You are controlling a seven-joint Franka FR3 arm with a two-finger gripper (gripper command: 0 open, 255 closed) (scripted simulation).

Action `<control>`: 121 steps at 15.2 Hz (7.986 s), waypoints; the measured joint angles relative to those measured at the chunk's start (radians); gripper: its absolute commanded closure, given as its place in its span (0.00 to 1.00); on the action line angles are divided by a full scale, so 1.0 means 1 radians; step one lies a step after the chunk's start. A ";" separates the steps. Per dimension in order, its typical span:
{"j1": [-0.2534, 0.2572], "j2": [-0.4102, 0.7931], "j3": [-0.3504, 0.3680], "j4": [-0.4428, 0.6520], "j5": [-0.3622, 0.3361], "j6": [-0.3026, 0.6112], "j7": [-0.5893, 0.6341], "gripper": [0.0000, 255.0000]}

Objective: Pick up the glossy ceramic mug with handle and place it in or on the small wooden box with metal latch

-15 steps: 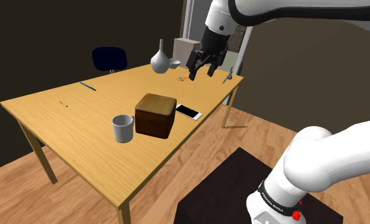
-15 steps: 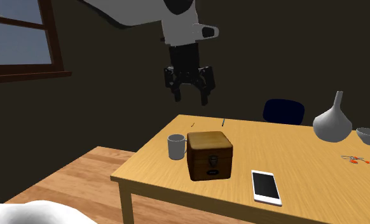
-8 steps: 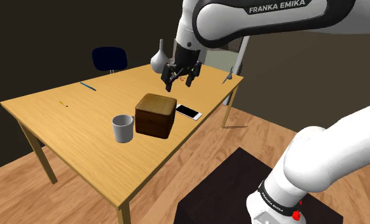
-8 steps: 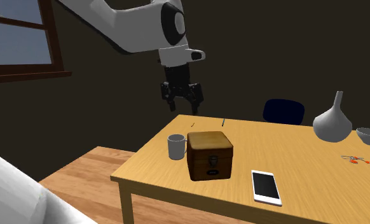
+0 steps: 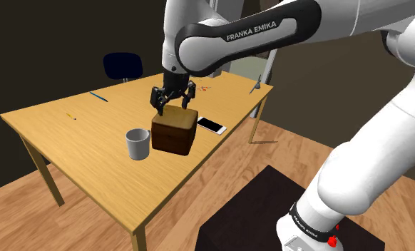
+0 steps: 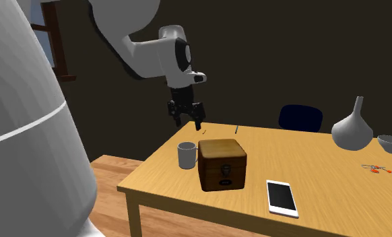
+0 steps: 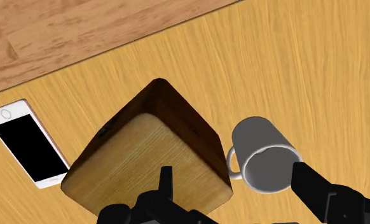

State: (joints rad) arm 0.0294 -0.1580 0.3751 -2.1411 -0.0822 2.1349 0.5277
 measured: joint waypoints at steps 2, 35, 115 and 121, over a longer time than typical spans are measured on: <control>0.003 0.072 0.019 0.037 -0.036 0.021 0.043 0.00; 0.163 0.702 0.004 0.477 -0.347 0.086 0.321 1.00; -0.112 0.270 -0.039 0.281 -0.095 -0.053 -0.118 1.00; -0.110 0.274 -0.038 0.273 -0.098 -0.042 -0.113 1.00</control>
State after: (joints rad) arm -0.0811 0.1162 0.3367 -1.8681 -0.1803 2.0932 0.4147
